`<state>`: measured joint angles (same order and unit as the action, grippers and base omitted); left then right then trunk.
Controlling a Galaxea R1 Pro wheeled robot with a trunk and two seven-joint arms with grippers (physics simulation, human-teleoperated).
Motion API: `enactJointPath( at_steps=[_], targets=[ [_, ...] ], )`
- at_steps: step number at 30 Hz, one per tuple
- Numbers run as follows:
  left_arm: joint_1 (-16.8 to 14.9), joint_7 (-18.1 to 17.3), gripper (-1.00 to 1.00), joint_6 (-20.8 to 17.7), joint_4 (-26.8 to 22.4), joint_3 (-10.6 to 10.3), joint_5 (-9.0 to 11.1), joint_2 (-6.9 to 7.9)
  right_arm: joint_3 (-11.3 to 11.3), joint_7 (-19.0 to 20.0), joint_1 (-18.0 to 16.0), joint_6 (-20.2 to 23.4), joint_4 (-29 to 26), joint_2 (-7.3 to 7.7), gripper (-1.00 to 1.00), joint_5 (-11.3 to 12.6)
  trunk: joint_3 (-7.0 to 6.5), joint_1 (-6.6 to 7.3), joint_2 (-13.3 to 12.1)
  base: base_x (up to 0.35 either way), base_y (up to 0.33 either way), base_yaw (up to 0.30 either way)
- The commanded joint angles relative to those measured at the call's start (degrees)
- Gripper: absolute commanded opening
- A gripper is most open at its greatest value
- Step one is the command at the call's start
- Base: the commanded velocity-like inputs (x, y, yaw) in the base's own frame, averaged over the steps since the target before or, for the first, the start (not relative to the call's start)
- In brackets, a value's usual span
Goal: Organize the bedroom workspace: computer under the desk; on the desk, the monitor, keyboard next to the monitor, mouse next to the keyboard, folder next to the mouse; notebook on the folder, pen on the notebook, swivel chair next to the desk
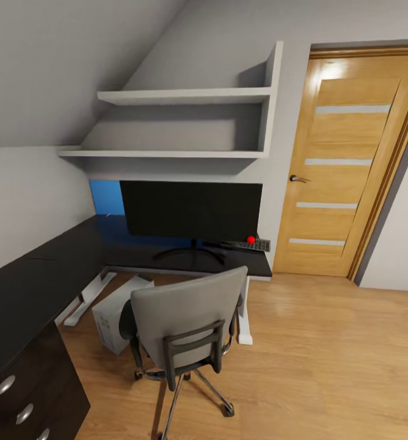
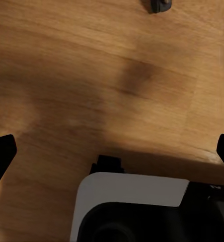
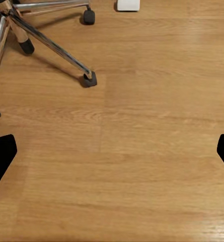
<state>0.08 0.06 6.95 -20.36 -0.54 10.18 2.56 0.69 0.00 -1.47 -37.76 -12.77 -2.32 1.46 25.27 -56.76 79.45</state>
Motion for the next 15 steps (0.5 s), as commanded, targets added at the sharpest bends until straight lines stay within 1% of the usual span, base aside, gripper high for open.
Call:
enactJointPath(
  at_steps=[1,5,9,15],
  targets=[
    [0.01,0.05,1.0,0.28,-0.01,-0.07,0.42,-0.15,0.07,0.0,-0.03,-0.18,0.06,-0.06,1.0,0.17,-0.13,0.23,-0.39,0.0,0.0,0.0],
    [0.01,0.03,1.0,0.51,0.2,-0.03,0.38,-0.87,0.02,-0.05,-0.03,-0.21,0.14,-0.22,1.0,0.27,-0.85,1.1,-1.99,0.0,0.0,-0.002],
    [0.01,0.08,1.0,0.57,0.27,0.0,0.42,-0.94,0.01,-0.08,-0.03,-0.21,0.17,-0.23,1.0,0.33,-1.57,1.98,-3.59,0.0,0.0,-0.085],
    [0.01,0.26,1.0,0.68,0.3,0.06,0.38,-0.97,0.0,-0.13,-0.03,-0.2,0.32,-0.21,1.0,0.07,-2.65,3.3,-6.0,0.0,0.0,-0.019]
  ],
)
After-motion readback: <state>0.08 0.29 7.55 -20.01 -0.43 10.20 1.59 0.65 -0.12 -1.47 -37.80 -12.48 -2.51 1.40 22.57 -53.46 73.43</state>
